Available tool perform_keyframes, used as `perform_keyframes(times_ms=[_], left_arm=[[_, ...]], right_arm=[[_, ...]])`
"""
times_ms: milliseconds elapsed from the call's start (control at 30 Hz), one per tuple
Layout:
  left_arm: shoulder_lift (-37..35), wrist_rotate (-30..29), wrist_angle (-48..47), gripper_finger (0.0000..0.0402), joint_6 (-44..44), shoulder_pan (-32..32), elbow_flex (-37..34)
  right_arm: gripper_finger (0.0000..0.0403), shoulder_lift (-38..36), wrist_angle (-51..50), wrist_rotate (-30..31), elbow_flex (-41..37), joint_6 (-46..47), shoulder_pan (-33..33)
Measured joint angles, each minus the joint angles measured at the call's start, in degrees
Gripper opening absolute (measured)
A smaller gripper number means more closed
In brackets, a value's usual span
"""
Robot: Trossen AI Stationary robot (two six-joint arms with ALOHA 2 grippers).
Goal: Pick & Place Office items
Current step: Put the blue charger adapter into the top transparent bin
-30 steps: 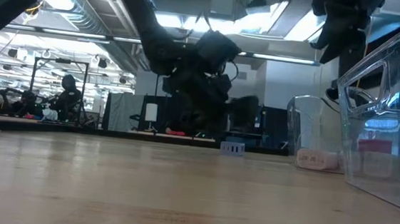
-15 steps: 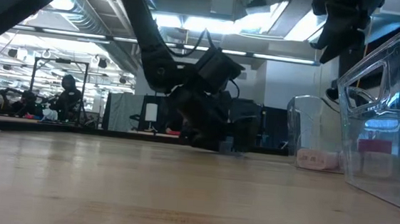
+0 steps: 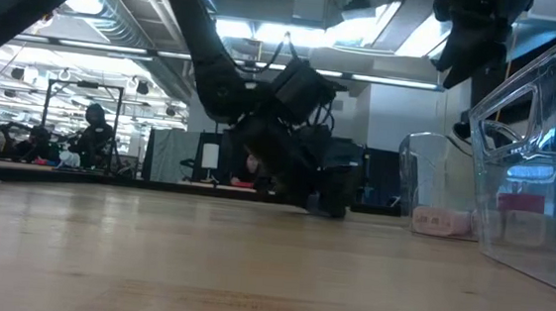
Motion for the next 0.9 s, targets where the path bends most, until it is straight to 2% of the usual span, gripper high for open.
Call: perform_keyframes(times_ms=[133, 300, 533, 900], left_arm=[[-2.52, 1.59, 0.19, 0.0206, 3.69, -0.34, -0.17], [-8.27, 0.77, 0.41, 0.0206, 5.86, -0.39, -0.13], [-20.11, 0.38, 0.49, 0.0206, 12.71, -0.39, -0.02], [-37.92, -4.71, 0.18, 0.0215, 25.17, -2.26, 0.02]], right_arm=[[0.0286, 0.00, 0.24, 0.46, 0.00, 0.23, 0.00], [0.0286, 0.00, 0.28, 0.89, 0.00, 1.51, 0.00], [0.0286, 0.02, 0.26, 5.52, 0.02, 1.91, 0.00], [0.0286, 0.01, 2.37, 13.79, 0.02, 8.28, 0.00]])
